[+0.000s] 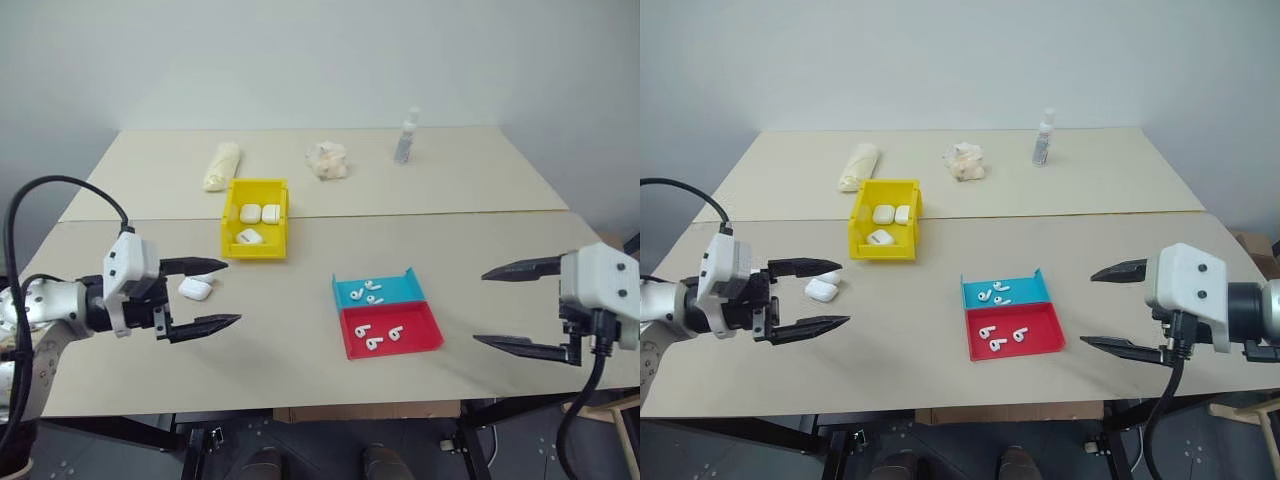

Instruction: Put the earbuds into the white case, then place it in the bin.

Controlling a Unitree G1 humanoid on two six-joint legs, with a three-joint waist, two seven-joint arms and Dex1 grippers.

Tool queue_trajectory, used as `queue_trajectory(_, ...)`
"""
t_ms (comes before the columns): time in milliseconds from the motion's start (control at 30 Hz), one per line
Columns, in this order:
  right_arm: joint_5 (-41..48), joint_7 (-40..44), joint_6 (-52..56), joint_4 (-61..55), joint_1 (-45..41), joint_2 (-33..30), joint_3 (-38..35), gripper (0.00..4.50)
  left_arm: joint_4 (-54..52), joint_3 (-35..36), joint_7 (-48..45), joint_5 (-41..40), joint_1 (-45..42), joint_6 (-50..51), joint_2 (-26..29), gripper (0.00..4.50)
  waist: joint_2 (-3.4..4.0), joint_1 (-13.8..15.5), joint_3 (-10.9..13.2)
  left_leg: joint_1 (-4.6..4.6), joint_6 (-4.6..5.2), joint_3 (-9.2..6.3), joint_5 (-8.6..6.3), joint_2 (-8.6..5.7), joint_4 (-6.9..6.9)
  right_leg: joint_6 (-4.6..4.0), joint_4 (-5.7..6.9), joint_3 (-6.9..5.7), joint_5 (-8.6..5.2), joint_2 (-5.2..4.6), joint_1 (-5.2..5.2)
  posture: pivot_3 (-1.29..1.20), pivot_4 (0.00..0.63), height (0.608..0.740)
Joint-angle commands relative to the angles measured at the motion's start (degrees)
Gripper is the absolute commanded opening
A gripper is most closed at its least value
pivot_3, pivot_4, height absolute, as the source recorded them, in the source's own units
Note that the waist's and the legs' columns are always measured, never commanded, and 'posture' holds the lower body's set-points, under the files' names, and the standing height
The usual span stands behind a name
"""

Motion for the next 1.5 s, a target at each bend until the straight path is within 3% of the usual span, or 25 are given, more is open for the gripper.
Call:
queue_trajectory(33, 0.25, -1.1, -1.39, -0.49, -0.85, -0.96, 0.23, 4.46, -2.21, 1.81, 0.31, -0.42, 0.89, 0.54, 1.72, 4.5, 0.0, 0.01, 0.0, 0.0, 0.0, 0.0, 0.0, 0.0, 0.0, 0.0, 0.0, 0.0, 0.0, 0.0, 0.0, 0.0, 0.15, 0.74)
queue_trajectory(233, -0.25, -1.92, -2.73, 0.35, -0.86, -0.98, 2.0, 4.46, -4.83, 2.15, 4.62, 0.6, 2.0, 2.34, 2.1, 4.5, 0.0, 0.02, 0.0, 0.03, 0.0, -0.01, 0.0, 0.0, 0.0, 0.0, -0.01, 0.01, 0.0, 0.0, 0.01, 0.0, 0.15, 0.74)
queue_trajectory(433, -1.05, -2.21, -4.04, 1.53, -1.0, -1.44, 3.54, 4.46, -9.24, 0.35, 17.88, 11.74, 3.06, 5.53, 3.53, 4.5, 0.0, 0.04, 0.0, 0.02, 0.0, -0.02, 0.0, 0.0, -0.01, 0.0, -0.02, 0.01, 0.0, 0.0, 0.0, 0.0, 0.15, 0.74)
queue_trajectory(600, -0.84, -2.91, -3.32, 0.78, -0.44, -1.15, 3.53, 4.46, -13.2, -0.74, 25.66, 13.45, 0.09, 19.3, 6.31, 4.5, -0.01, 0.04, 0.01, 0.01, 0.0, -0.05, 0.0, 0.0, -0.01, 0.0, 0.02, 0.01, 0.0, 0.01, -0.01, 0.0, 0.15, 0.74)
queue_trajectory(733, -1.18, -3.59, -3.04, 0.45, 0.9, -0.61, 3.69, 4.46, -7.11, -9.45, 27.86, 12.36, -13.91, 41.84, 13.13, 4.5, -0.08, 0.3, 0.04, 0.0, 0.0, -0.01, 0.0, -0.04, 0.02, 0.01, 0.01, -0.06, -0.01, 0.02, 0.02, 0.0, 0.15, 0.74)
queue_trajectory(833, -1.84, -4.89, -3.02, 0.58, 1.22, -0.33, 5.03, 4.46, 1.09, -21.12, 27.49, 11.72, -31.1, 57.53, 13.24, 4.5, -0.14, 0.44, 0.02, 0.05, 0.0, 0.02, 0.0, -0.1, 0.04, 0.06, 0.0, -0.05, -0.01, 0.01, 0.11, 0.0, 0.15, 0.74)
queue_trajectory(900, -1.87, -6.11, -2.45, 0.13, 1.15, -0.21, 6.06, 4.46, 4.88, -27.63, 27.44, 12.19, -38.41, 62.03, 12.59, 4.5, -0.15, 0.36, 0.01, 0.05, 0.0, 0.04, 0.0, -0.11, 0.04, 0.07, 0.07, -0.07, 0.0, 0.02, 0.17, 0.0, 0.15, 0.74)
queue_trajectory(1067, -0.98, -7.89, -1.06, -1.14, 1.39, -0.3, 6.93, 4.46, 17.45, -43.39, 25.62, 12.61, -53.37, 67.34, 11.18, 4.5, -0.18, -0.05, 0.03, -0.25, 0.02, 0.02, -0.01, -0.09, 0.05, 0.06, 0.15, -0.05, -0.01, 0.06, -0.15, 0.0, 0.15, 0.74)
queue_trajectory(1200, -0.89, -8.83, 0.02, -1.39, 1.48, -0.47, 6.95, 4.46, 25.29, -50.36, 25.62, 13.7, -58.88, 67.37, 8.25, 4.5, -0.18, -0.07, 0.03, -0.23, 0.02, 0.04, -0.01, -0.1, 0.09, 0.06, 0.17, -0.06, -0.01, 0.06, -0.1, 0.0, 0.15, 0.74)
queue_trajectory(1500, 0.42, -10.94, 3.21, -3.46, 3.01, 0.27, 5.61, 4.46, 37.84, -54.24, 23.55, 15.45, -60.27, 63.97, 0.88, 4.5, -0.2, 0.07, 0.04, -0.3, 0.02, 0.03, -0.01, -0.1, 0.16, 0.06, 0.17, -0.08, -0.01, 0.04, -0.11, 0.0, 0.15, 0.74)
